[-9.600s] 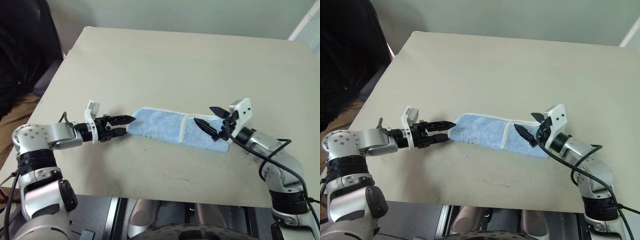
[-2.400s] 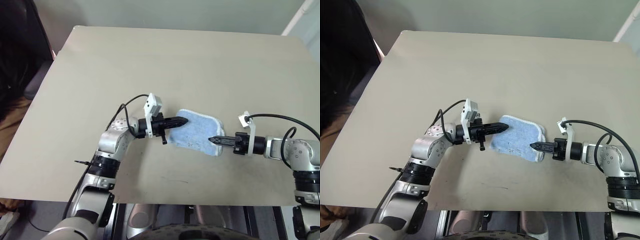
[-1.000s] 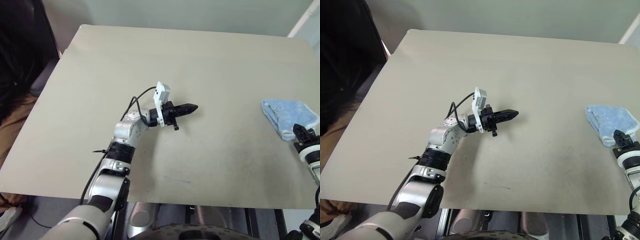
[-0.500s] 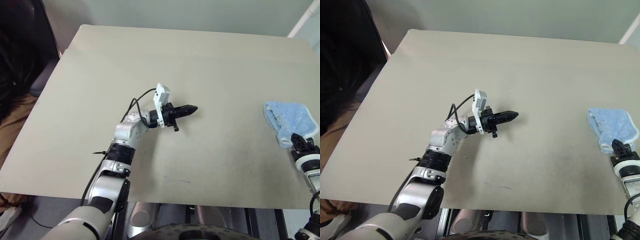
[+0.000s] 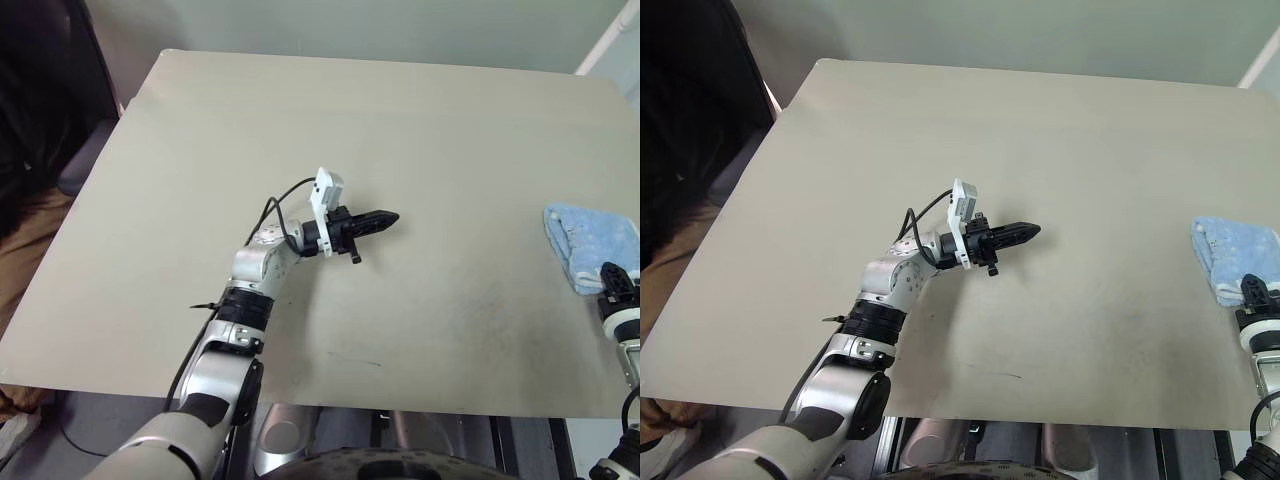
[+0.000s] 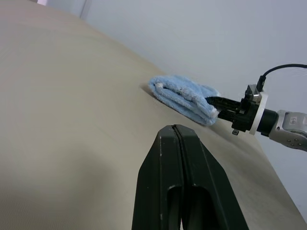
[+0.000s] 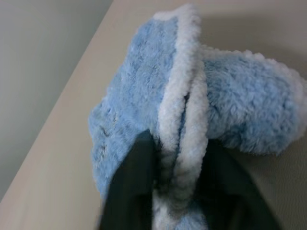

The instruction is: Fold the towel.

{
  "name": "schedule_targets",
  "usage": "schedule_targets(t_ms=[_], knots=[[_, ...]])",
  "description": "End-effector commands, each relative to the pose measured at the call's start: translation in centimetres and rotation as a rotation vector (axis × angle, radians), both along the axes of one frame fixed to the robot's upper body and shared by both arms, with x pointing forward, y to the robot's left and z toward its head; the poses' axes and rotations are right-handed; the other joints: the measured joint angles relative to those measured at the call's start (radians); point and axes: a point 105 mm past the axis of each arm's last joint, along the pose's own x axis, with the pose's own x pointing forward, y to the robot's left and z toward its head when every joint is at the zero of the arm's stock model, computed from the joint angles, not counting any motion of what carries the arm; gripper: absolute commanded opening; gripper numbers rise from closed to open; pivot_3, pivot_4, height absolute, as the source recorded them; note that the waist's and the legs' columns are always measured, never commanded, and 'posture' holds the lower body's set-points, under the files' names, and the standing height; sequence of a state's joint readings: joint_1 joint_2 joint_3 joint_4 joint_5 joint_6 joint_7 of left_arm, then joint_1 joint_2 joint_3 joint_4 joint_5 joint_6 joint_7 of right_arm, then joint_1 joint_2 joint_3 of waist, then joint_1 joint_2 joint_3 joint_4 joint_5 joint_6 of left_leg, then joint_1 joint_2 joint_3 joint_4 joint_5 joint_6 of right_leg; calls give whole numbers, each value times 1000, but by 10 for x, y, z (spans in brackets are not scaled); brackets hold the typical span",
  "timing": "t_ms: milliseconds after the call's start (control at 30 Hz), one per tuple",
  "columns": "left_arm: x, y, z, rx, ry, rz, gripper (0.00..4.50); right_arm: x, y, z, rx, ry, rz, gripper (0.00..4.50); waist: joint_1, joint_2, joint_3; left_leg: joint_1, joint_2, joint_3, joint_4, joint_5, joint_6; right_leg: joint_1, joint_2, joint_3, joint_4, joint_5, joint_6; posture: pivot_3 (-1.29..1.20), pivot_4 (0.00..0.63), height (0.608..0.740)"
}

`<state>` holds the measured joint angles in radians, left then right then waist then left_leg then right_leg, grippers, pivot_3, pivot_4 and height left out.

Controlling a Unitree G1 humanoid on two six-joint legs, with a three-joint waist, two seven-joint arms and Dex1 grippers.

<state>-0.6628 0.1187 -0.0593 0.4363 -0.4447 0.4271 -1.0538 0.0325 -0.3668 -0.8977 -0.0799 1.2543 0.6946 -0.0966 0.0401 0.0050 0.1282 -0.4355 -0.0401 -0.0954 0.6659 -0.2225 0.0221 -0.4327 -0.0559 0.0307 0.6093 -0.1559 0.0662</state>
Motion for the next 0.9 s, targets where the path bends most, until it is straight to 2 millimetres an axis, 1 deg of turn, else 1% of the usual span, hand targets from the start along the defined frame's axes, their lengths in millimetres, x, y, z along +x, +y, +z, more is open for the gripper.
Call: schedule_targets(t_ms=[33,133,200,233,300,400,467,500,533,567,600,667,733,800,867,900], knots=[[-2,-2,6,-7,-36,-12,0,-5,-5,9,-25,-26,-15,2559,0,0,0,0,0,0,0,0,0,0,0,0,0,0,0,0,150,740],[-2,-2,6,-6,-36,-13,0,-11,-7,9,-28,-20,-18,3650,0,0,0,0,0,0,0,0,0,0,0,0,0,0,0,0,150,740],[-2,-1,6,-5,-36,-11,0,-19,-10,8,-40,-2,-29,4361,0,0,0,0,0,0,0,0,0,0,0,0,0,0,0,0,150,740],[-2,-1,6,-4,-36,-11,0,-22,-11,8,-43,4,-33,4486,0,0,0,0,0,0,0,0,0,0,0,0,0,0,0,0,150,740],[-2,-1,5,-2,-38,-10,0,-32,-16,6,-50,20,-57,4486,2,0,0,0,0,0,0,-1,0,0,0,0,0,-1,0,0,150,740],[-2,1,5,-4,-42,-5,0,-47,-24,14,-102,23,-81,4486,3,0,0,0,0,0,0,-1,0,0,0,0,-1,-3,0,0,150,740],[-1,3,5,0,-52,6,0,-54,-26,30,-179,0,-73,4486,3,1,0,0,0,0,0,-2,0,0,0,0,-1,-6,-1,0,150,740],[2,5,8,-5,-88,31,0,-55,-23,44,-261,-17,-43,4486,3,1,0,-1,0,0,0,-2,0,0,0,0,-1,-7,0,0,150,740],[3,6,9,-8,-114,49,0,-55,-19,53,-316,-26,-18,4486,3,3,0,0,0,1,0,-3,0,0,0,0,-1,-8,0,0,150,740],[5,7,12,-16,-144,69,0,-53,-12,66,-408,-40,30,4486,1,4,0,-1,0,1,0,-3,-1,0,0,0,-1,-9,2,0,150,740],[6,8,14,-21,-163,82,0,-51,-7,74,-470,-48,66,4486,-2,4,0,0,0,1,0,-4,-2,0,0,1,-1,-9,2,0,150,740],[3,11,19,-38,-209,63,0,-40,20,100,-661,-94,195,4486,-8,4,0,0,0,2,0,-5,-4,0,0,1,0,-9,2,0,150,740],[3,14,20,-37,-221,56,0,-30,49,118,-765,-160,324,4486,-14,3,0,0,0,2,0,-4,-5,0,0,1,0,-8,1,0,150,740],[2,17,21,-37,-227,46,0,-24,65,127,-807,-205,402,4486,-15,3,0,0,1,2,0,-4,-6,0,1,0,0,-7,1,0,150,740],[0,18,22,-41,-236,30,0,-21,74,131,-830,-231,441,4486,-15,3,0,0,1,1,1,-3,-6,1,1,0,0,-6,2,0,150,740],[-6,21,23,-33,-269,3,0,-13,89,131,-877,-238,525,4486,-12,3,0,0,0,1,1,-2,-4,1,0,1,0,-6,2,0,150,740]])
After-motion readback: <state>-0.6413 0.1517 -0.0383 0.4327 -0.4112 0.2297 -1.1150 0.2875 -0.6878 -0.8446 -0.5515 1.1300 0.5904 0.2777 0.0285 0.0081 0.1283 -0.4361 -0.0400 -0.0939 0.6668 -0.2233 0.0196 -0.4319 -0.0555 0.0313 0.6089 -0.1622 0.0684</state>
